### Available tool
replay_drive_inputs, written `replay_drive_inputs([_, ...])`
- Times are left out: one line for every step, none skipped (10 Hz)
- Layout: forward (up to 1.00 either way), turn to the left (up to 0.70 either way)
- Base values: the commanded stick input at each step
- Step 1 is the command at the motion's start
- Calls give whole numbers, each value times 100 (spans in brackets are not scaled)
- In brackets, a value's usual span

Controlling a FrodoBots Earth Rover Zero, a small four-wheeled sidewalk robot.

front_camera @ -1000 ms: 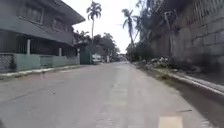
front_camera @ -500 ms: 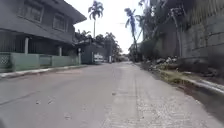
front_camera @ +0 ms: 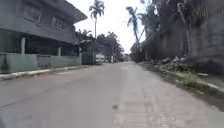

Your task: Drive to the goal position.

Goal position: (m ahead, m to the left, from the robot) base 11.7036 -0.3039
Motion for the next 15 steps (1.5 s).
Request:
replay_drive_inputs([100,0])
replay_drive_inputs([100,0])
replay_drive_inputs([100,0])
replay_drive_inputs([100,0])
replay_drive_inputs([100,0])
replay_drive_inputs([100,0])
replay_drive_inputs([100,0])
replay_drive_inputs([100,0])
replay_drive_inputs([100,0])
replay_drive_inputs([100,0])
replay_drive_inputs([100,0])
replay_drive_inputs([100,0])
replay_drive_inputs([100,0])
replay_drive_inputs([100,0])
replay_drive_inputs([100,0])
